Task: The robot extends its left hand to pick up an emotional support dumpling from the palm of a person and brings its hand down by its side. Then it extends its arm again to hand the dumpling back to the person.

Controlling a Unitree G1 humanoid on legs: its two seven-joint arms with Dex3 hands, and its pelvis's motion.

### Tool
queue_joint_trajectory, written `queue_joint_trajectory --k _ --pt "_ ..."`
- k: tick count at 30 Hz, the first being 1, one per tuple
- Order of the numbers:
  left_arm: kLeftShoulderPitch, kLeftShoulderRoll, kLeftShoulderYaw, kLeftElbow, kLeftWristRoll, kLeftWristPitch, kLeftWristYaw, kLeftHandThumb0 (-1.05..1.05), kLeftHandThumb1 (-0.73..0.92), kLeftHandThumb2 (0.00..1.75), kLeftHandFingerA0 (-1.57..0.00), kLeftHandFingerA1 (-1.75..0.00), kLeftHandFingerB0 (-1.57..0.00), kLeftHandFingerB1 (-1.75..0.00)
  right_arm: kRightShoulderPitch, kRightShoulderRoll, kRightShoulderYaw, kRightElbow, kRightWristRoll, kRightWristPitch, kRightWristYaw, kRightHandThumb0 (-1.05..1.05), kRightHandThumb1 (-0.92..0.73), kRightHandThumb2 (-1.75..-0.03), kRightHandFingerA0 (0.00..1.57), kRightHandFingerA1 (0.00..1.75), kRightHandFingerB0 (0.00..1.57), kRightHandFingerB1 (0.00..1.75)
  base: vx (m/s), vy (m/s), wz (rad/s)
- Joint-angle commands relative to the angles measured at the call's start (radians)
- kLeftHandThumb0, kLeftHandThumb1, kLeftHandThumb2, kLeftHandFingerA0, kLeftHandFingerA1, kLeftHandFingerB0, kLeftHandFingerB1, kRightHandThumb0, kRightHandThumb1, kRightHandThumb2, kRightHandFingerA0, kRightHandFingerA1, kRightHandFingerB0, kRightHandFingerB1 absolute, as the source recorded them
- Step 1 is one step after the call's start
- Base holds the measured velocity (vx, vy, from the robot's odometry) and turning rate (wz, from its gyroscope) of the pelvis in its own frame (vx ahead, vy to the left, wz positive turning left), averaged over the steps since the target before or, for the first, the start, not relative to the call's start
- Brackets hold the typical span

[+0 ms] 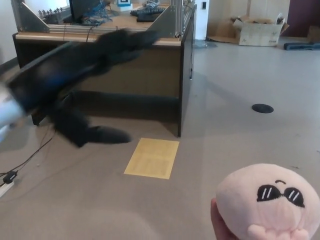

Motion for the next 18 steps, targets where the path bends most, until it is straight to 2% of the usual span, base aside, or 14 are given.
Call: queue_joint_trajectory --k 1,2,3,10,12,18 --pt "-0.528 -0.123 -0.377 -0.033 0.019 0.359 -0.415 -0.85 0.32 0.61 0.00 -0.03 0.00 -0.09 -0.099 -0.021 0.007 0.106 -0.028 -0.065 -0.042 -0.57 -0.74 -0.62 0.58 0.53 0.32 0.31 0.00 0.000 0.00" --pt "-0.539 -0.127 -0.389 -0.031 0.018 0.365 -0.418 -0.85 0.32 0.61 0.00 -0.03 0.00 -0.09 -0.103 -0.021 0.009 0.113 -0.033 -0.068 -0.050 -0.57 -0.74 -0.62 0.58 0.53 0.32 0.31 0.00 0.000 0.00" --pt "-0.552 -0.140 -0.405 -0.023 0.023 0.368 -0.419 -0.53 0.33 0.80 0.00 -0.07 0.00 -0.10 -0.109 -0.024 0.010 0.120 -0.039 -0.087 -0.060 -0.56 -0.73 -0.62 0.62 0.53 0.32 0.33 0.00 0.000 0.00" --pt "-0.601 -0.161 -0.453 -0.007 -0.001 0.383 -0.434 -0.57 0.36 0.84 0.00 -0.06 0.00 -0.09 -0.117 -0.020 0.003 0.122 -0.022 -0.089 -0.049 -0.59 -0.71 -0.62 0.62 0.52 0.32 0.32 0.00 0.000 0.00" --pt "-0.622 -0.176 -0.485 -0.002 -0.001 0.395 -0.457 -0.59 0.38 0.84 0.00 -0.02 0.00 0.00 -0.117 -0.016 -0.004 0.110 0.001 -0.071 -0.016 -0.55 -0.69 -0.61 0.61 0.50 0.32 0.32 0.00 0.000 0.00" --pt "-0.660 -0.175 -0.523 0.015 0.004 0.414 -0.507 -0.58 0.38 0.83 0.00 -0.05 0.00 -0.02 -0.133 -0.013 -0.002 0.118 0.003 -0.060 -0.011 -0.56 -0.68 -0.61 0.62 0.48 0.34 0.31 0.00 0.000 0.00"
